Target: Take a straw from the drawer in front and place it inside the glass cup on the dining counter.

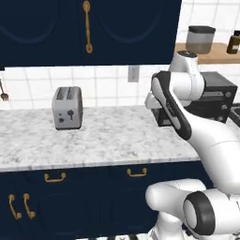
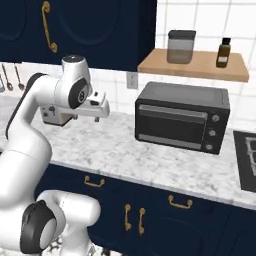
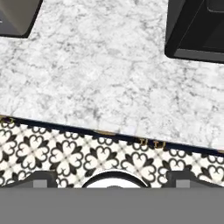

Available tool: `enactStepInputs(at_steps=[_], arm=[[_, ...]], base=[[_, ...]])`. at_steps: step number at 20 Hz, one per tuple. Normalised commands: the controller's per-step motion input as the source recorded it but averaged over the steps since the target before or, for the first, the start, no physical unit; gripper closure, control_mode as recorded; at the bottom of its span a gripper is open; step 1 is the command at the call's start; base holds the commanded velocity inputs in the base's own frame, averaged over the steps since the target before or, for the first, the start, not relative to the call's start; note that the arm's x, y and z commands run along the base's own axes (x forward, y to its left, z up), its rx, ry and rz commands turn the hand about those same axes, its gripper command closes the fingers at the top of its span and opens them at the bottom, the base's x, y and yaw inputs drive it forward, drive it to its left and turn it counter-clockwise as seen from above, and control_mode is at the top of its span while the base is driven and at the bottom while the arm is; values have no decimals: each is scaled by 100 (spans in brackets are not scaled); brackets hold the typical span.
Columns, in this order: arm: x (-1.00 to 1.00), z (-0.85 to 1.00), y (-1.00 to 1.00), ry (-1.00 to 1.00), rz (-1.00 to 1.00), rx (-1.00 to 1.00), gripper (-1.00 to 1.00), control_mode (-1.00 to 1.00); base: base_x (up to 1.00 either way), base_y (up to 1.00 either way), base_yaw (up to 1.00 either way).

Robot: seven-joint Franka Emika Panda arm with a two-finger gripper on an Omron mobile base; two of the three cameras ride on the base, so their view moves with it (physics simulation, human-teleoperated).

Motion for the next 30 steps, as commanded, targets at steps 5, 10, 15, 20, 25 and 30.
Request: enactStepInputs(at_steps=[5, 10, 15, 20, 25, 30], arm=[[0, 0, 0, 0, 0, 0, -100, 100], [0, 0, 0, 0, 0, 0, -100, 100], [0, 0, 0, 0, 0, 0, -100, 100], [0, 0, 0, 0, 0, 0, -100, 100], [0, 0, 0, 0, 0, 0, -100, 100], [0, 0, 0, 0, 0, 0, -100, 100]], base=[[12, -53, 66], [0, -55, 70], [-20, -90, 58], [-27, -90, 43], [-3, -80, 32], [8, -69, 33]])
